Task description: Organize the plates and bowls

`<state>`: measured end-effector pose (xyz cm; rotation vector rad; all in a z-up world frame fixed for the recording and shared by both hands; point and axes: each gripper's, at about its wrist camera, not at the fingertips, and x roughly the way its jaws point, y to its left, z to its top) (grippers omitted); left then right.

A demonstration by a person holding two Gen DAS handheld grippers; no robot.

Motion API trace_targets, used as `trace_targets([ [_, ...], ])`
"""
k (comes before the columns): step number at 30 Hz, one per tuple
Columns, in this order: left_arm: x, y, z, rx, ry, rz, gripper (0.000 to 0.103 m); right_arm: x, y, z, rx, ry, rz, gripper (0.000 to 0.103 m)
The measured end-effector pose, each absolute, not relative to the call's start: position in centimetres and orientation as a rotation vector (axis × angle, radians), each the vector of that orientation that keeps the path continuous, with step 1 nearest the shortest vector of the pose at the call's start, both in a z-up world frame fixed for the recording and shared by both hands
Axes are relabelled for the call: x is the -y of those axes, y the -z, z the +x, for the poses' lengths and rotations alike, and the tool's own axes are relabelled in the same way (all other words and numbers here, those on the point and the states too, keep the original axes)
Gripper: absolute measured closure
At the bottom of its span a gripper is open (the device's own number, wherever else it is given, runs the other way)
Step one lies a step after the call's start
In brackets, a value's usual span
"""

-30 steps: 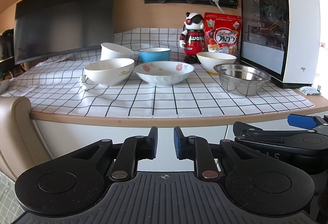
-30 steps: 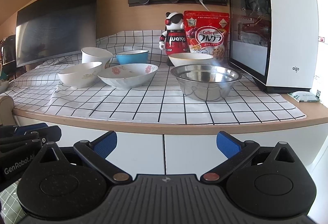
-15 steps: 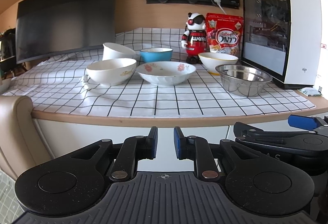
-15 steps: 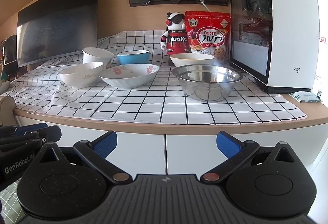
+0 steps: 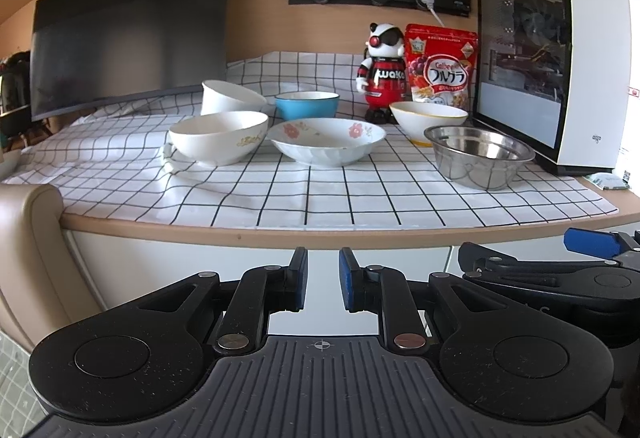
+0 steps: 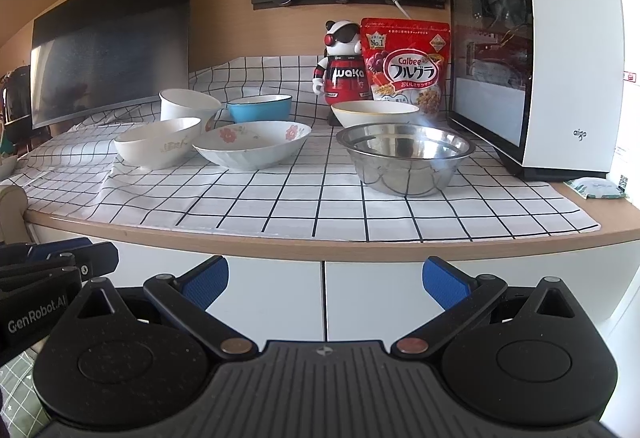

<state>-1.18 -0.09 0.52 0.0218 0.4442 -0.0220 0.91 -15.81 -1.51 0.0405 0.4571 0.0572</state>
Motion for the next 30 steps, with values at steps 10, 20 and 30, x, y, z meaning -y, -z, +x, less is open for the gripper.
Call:
trace_targets([
  [10,-1.5,-1.3,1.1,-0.473,0.029,-0.005,0.083,15.2,0.6,2.2,-0.473,-0.074,0.049,0.0],
  [20,-7.9,-4.6,8.0,-0.582,0.171,-0.17,0.083,14.1,-3.6,7.3,-0.484,-0.125,0.112,0.0],
  [30,-18.0,-7.5,17.4,-0.615,0.202,-0.371,0.083,7.3,-7.8,20.1,-0.606,-0.286,0.275,0.0],
])
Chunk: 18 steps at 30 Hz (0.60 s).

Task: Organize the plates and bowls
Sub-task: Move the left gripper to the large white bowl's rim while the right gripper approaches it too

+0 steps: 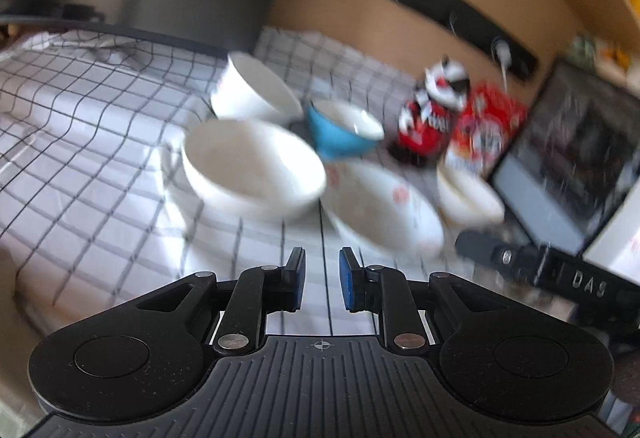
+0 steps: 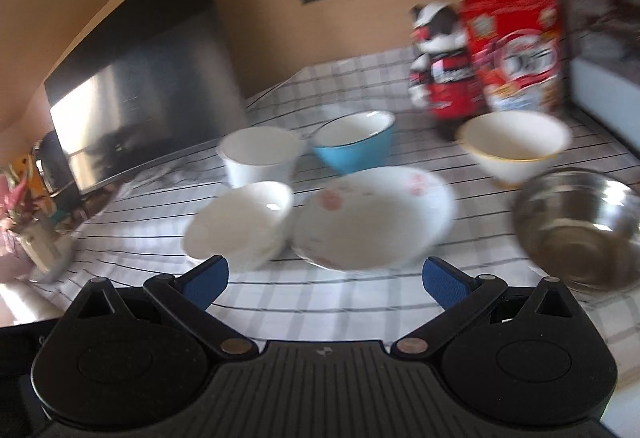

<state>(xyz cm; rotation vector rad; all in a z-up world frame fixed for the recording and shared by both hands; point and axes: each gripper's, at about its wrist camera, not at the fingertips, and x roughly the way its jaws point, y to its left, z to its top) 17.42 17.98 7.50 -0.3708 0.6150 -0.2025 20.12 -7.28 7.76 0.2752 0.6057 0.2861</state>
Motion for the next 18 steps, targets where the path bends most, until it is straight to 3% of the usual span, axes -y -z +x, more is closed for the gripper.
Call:
trace_targets([
  [11,-25.0,-7.3,24.4,-0.709,-0.044,-0.53,0.083,1.1,-12.0,31.1,-0.724,-0.535,0.039,0.0],
  [18,-25.7,-7.2,26.6,-0.716,-0.292,-0.664,0.083,-0.8,-9.5,41.3,-0.933,-0.757,0.024,0.0],
])
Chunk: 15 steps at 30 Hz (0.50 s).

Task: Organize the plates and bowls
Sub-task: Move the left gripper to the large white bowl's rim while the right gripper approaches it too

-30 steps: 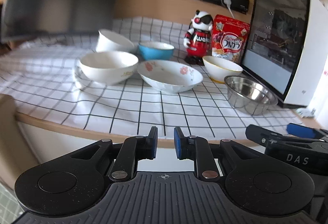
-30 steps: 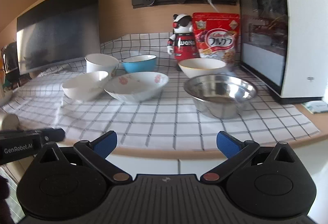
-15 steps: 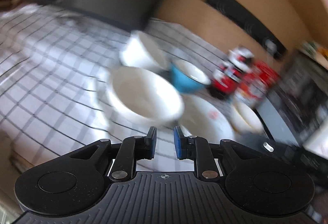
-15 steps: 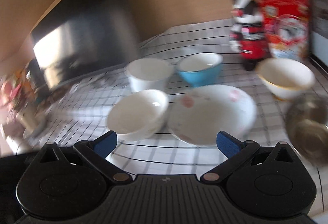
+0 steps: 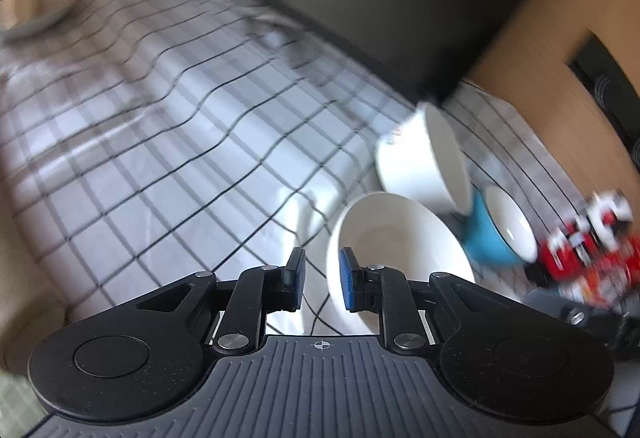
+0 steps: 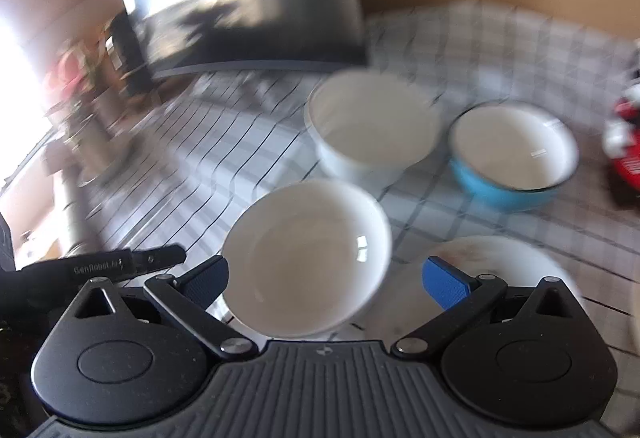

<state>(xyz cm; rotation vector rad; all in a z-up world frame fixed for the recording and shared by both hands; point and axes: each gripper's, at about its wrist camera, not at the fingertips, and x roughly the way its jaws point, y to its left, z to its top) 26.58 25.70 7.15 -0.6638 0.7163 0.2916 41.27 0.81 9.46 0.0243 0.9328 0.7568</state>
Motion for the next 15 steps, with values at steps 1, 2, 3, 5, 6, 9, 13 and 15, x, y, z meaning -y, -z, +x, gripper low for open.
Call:
trace_targets([
  [1,-25.7,-7.0,26.8,-0.725,-0.301,-0.701,0.083,-1.1,-9.0,42.2,-0.961,-0.795,0.028,0.0],
  [2,-25.6,-6.8,27.1,-0.736,-0.304,-0.733,0.083,-1.5,-8.5,43.2,-0.986,-0.847,0.022,0.0],
  [3,-25.4,-6.5,27.4,-0.758,-0.312,-0.745,0.083,-2.1,-8.0,44.2,-0.997,-0.892,0.004,0.0],
  [5,-24.9,-6.0,27.9,-0.784,-0.357,-0.73,0.083,-3.3,-7.3,45.6,-0.995,-0.945,-0.048,0.0],
  [6,-24.7,-5.8,28.0,-0.794,-0.383,-0.724,0.083,-4.0,-6.8,46.3,-0.997,-0.963,-0.077,0.0],
  [9,-24.3,-5.3,28.0,-0.807,-0.405,-0.768,0.083,-5.7,-5.5,48.0,-1.028,-0.986,-0.123,0.0],
  [13,-24.3,-5.3,28.8,-0.821,-0.388,-0.753,0.082,-7.3,-3.4,50.2,-1.09,-0.974,-0.145,0.0],
  [15,-24.4,-5.3,29.3,-0.826,-0.387,-0.74,0.082,-7.6,-2.4,51.0,-1.12,-0.958,-0.137,0.0],
])
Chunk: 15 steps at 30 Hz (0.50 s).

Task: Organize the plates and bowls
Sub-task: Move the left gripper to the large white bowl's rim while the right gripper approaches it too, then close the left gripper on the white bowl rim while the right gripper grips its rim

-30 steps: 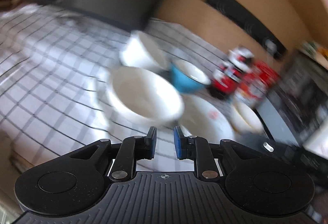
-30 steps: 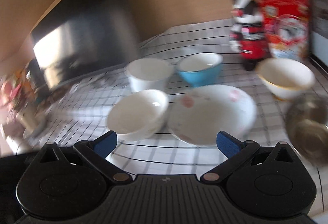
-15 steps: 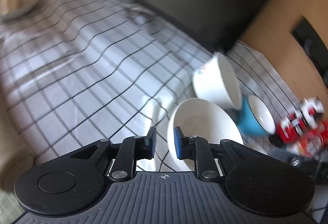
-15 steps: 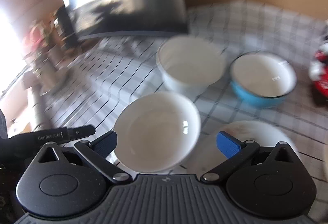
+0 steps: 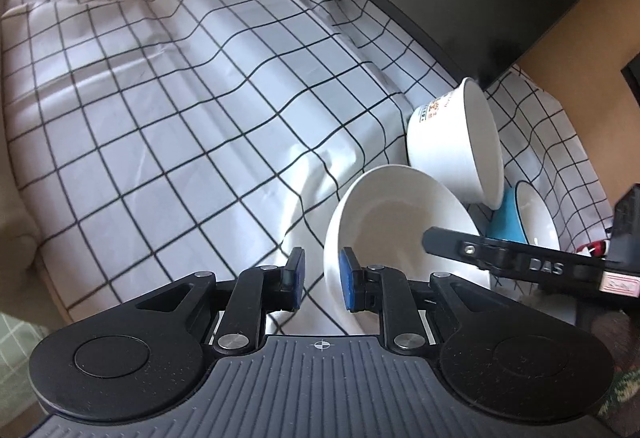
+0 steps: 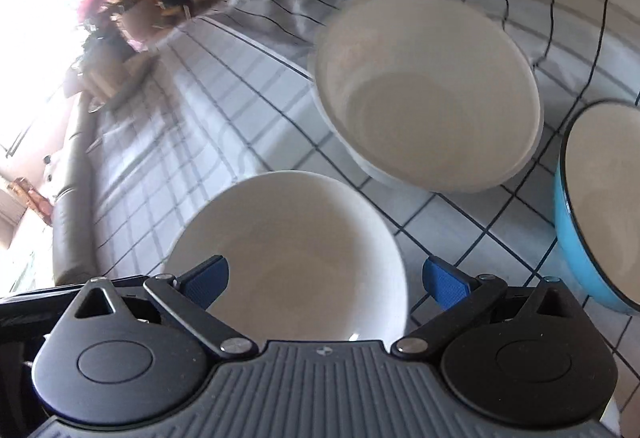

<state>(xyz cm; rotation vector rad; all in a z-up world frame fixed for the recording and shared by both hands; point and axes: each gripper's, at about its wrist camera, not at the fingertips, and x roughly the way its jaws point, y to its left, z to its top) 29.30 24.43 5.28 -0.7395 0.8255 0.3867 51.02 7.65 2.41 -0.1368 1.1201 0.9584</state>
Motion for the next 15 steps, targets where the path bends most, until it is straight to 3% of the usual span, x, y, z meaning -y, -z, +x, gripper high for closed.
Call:
trace_targets([
  [15,-23.5,-2.7,32.5,-0.934,-0.342,-0.681,0.081,-9.1,0.0,52.2,-1.264,-1.044,-0.232,0.0],
])
